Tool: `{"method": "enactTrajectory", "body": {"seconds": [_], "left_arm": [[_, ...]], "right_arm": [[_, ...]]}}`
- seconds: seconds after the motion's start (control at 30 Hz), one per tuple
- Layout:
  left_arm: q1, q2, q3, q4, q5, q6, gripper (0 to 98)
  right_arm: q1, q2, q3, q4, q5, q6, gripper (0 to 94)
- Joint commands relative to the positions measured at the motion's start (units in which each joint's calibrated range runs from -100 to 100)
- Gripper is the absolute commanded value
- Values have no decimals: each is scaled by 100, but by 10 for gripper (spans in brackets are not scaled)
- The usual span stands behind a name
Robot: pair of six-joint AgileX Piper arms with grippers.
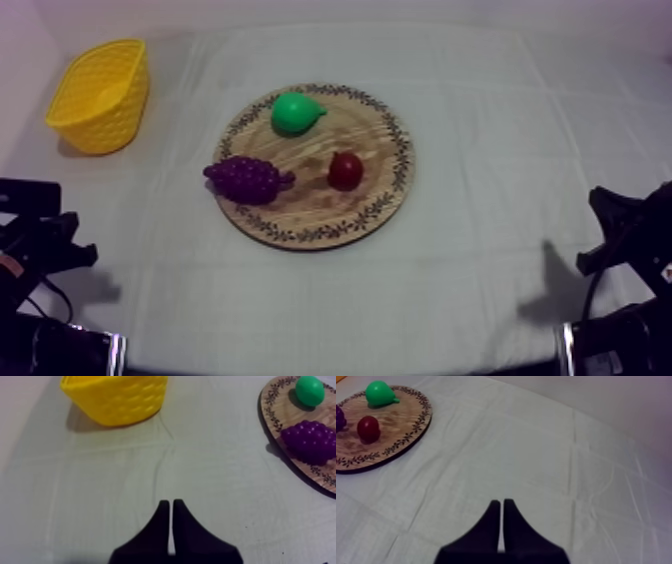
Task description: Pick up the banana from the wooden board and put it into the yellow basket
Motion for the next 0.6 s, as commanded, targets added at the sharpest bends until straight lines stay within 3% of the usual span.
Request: {"method": "enactTrajectory", "body": {"seconds": [0.0, 0.27, 0.57], "left_arm": [[2, -719, -11, 74, 203, -129, 1], [-11, -1648, -82, 169, 687, 154, 0], [-8, -1889, 188, 298, -31, 1087, 0]], "right_arm": [[2, -1, 4, 0, -1, -1, 4], [2, -1, 4, 0, -1, -3, 4], [2, -1, 4, 0, -1, 1, 4]]}}
